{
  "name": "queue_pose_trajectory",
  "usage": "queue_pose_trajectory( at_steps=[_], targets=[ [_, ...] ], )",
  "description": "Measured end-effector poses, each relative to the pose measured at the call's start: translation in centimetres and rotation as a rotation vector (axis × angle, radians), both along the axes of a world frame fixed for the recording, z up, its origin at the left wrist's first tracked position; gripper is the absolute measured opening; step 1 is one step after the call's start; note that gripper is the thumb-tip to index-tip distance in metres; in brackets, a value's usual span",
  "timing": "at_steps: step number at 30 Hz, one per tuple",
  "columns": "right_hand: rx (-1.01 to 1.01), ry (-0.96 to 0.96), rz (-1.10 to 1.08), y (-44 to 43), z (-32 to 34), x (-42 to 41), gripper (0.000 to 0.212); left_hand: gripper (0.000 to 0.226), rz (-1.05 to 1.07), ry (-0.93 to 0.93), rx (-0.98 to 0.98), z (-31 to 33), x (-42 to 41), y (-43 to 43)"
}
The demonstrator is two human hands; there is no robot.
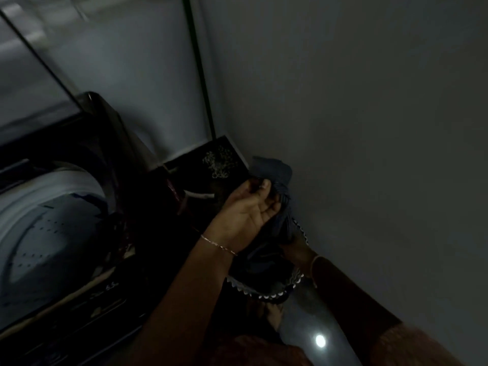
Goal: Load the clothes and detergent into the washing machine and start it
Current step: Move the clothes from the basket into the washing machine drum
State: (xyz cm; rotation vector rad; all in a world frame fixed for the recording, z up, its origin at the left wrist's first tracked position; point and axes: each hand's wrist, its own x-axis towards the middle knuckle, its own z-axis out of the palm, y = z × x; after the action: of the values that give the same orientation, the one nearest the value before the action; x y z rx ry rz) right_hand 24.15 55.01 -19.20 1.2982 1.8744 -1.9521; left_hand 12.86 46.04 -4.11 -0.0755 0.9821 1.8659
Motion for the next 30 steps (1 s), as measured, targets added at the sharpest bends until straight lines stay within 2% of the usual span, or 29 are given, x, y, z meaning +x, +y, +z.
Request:
queue_pose_trajectory(
  at_steps=[3, 8, 13, 15, 17, 19, 22, 25, 27, 30],
  targets=[
    [-0.067, 0.005, -0.029, 0.8, 1.9, 0.1, 0.027, 0.009, 0.081, -0.01, -0.035, 1.3, -1.6, -1.2],
    [-0.173, 0.025, -0.111, 2.5, 5.9, 0.5, 0.022, 0.018, 0.237, -0.11, -0.214, 1.2, -3.8, -3.5],
    [-0.057, 0.127, -0.09, 4.0, 10.3, 0.3, 0.017, 0.01, 0.224, -0.201, -0.372, 0.4, -4.5, -4.8],
    [-0.032, 0.144, -0.058, 4.5, 12.1, -0.2, 0.012, 0.016, 0.19, -0.19, -0.433, 0.3, -4.3, -4.8],
    [-0.016, 0.169, -0.046, 4.6, 14.4, -0.9, 0.011, 0.03, 0.128, -0.094, -0.486, 0.7, -3.4, -4.6],
    [0.0, 0.202, -0.038, 4.6, 16.5, -1.7, 0.014, 0.054, -0.004, 0.124, -0.491, 1.3, -2.1, -4.3],
    [0.018, 0.245, -0.032, 4.4, 19.4, -3.0, 0.017, 0.079, -0.178, 0.49, -0.378, 1.3, -0.5, -3.7],
    [-0.011, 0.32, -0.036, 4.0, 22.2, -4.3, 0.013, 0.104, -0.363, 0.642, -0.311, 0.5, -0.4, -2.3],
    [-0.019, 0.377, -0.025, 3.8, 24.1, -5.1, 0.011, 0.103, -0.399, 0.656, -0.302, 0.2, -0.5, -1.4],
    [-0.04, 0.456, -0.029, 3.8, 26.5, -6.0, 0.011, 0.079, -0.362, 0.624, -0.344, 0.0, -0.3, -0.3]
  ],
)
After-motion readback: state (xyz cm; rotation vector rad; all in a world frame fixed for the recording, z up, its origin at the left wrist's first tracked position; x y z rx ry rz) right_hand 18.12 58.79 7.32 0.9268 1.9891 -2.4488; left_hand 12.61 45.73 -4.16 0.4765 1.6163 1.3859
